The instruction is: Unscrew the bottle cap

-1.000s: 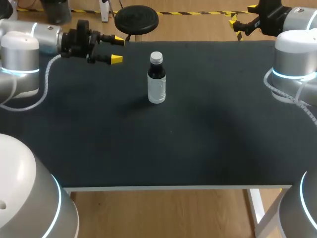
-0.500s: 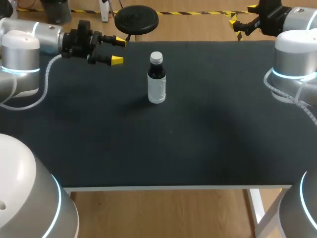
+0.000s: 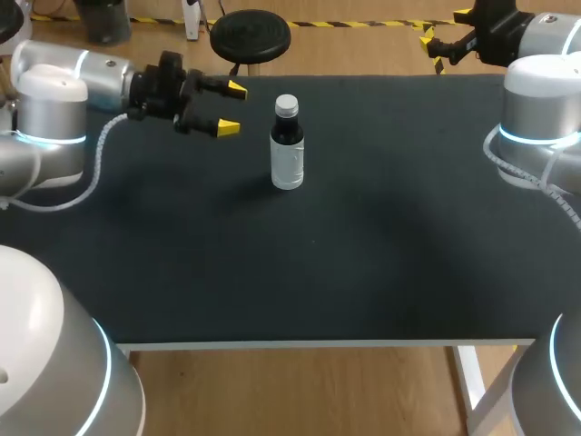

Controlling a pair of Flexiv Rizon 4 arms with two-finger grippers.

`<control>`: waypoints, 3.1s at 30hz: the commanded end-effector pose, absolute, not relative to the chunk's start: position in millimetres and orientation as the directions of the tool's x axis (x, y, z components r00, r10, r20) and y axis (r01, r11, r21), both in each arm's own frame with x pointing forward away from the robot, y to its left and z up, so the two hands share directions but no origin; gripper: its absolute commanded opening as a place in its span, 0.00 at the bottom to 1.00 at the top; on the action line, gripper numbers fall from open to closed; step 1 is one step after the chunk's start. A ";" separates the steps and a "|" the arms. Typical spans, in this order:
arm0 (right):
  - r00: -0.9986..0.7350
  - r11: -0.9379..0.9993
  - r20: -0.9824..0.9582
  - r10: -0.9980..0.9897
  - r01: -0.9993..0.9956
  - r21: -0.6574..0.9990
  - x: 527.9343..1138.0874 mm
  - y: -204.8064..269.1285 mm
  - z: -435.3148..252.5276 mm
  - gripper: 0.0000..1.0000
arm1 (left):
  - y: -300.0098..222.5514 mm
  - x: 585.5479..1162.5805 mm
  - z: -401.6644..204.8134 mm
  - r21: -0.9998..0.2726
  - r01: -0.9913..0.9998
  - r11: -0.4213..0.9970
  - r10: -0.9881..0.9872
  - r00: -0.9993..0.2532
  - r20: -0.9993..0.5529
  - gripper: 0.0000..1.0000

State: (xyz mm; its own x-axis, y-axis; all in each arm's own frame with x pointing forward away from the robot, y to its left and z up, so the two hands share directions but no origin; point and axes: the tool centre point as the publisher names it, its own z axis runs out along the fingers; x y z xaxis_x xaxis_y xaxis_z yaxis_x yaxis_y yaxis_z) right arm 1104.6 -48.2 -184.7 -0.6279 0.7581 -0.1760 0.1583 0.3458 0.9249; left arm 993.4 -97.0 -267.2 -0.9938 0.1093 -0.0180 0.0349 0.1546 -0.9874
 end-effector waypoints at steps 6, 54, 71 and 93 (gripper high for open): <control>-0.629 0.345 -0.175 0.757 0.157 0.926 1104.5 -48.9 -185.0 1.00 | -117.6 994.3 -274.5 -0.991 0.026 0.135 0.118 -0.993 -0.010 1.00; -0.629 0.345 -0.175 0.757 0.157 0.926 1104.5 -48.9 -185.0 1.00 | -178.8 995.0 -289.5 -0.995 -0.006 0.104 0.236 -0.971 0.030 1.00; -0.629 0.345 -0.175 0.757 0.157 0.926 1104.5 -48.9 -185.0 1.00 | -188.5 992.6 -290.5 -0.995 -0.004 0.102 0.254 -0.967 0.030 1.00; -0.629 0.345 -0.175 0.757 0.157 0.926 1104.5 -48.9 -185.0 1.00 | -187.8 992.5 -289.9 -0.996 0.012 0.093 0.263 -0.965 0.013 0.00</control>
